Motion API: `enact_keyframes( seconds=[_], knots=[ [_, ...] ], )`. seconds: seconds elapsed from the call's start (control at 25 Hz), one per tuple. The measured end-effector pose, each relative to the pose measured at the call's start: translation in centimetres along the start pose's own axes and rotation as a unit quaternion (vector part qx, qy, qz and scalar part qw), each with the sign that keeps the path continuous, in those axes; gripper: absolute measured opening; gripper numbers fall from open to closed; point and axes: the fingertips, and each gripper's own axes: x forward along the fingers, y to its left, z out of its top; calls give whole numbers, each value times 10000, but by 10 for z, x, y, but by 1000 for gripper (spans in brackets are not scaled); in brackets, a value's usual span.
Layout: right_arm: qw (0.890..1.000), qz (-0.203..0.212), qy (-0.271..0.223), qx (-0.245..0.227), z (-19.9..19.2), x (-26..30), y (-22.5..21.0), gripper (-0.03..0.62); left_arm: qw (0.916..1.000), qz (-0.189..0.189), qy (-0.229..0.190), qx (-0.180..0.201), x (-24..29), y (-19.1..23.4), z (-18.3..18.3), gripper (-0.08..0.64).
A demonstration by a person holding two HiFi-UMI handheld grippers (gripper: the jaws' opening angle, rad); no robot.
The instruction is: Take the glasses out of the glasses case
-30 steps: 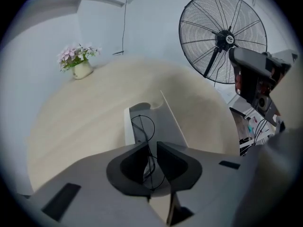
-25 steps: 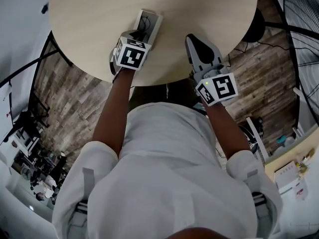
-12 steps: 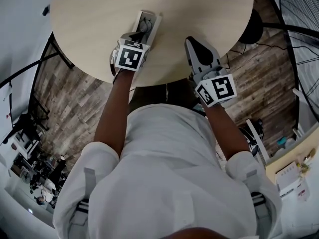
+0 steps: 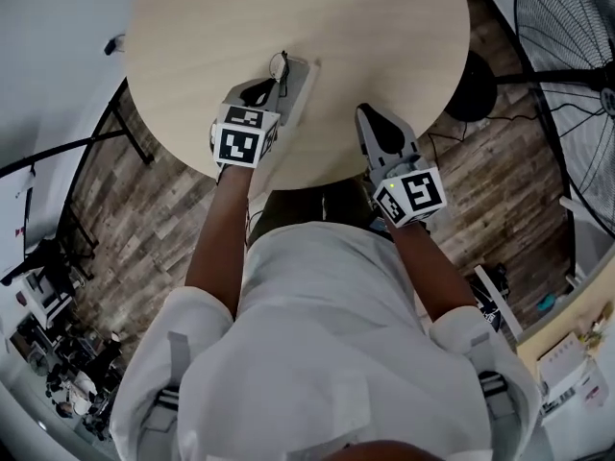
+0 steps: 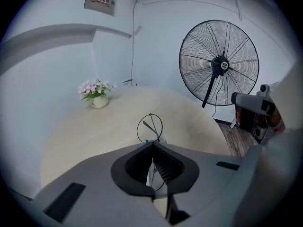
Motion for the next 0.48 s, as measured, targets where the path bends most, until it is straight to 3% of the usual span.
enact_keyframes(
  seconds=[0.12, 0.24, 0.36, 0.48],
  knots=[
    [9999, 78, -52, -78, 12, -5, 19, 26, 9992, 80, -389, -64, -32, 6, 20, 20],
    [9995, 191, -180, -199, 26, -9, 36, 26, 9943, 165, -1037, -197, -70, 12, 46, 20],
    [9980, 306, -376, -404, 48, -11, 45, 26, 9818, 216, -1839, -435, -111, 22, 74, 20],
    [9958, 331, -599, -614, 79, -11, 51, 26, 9629, 289, -2617, -598, -156, 37, 98, 20]
  ],
)
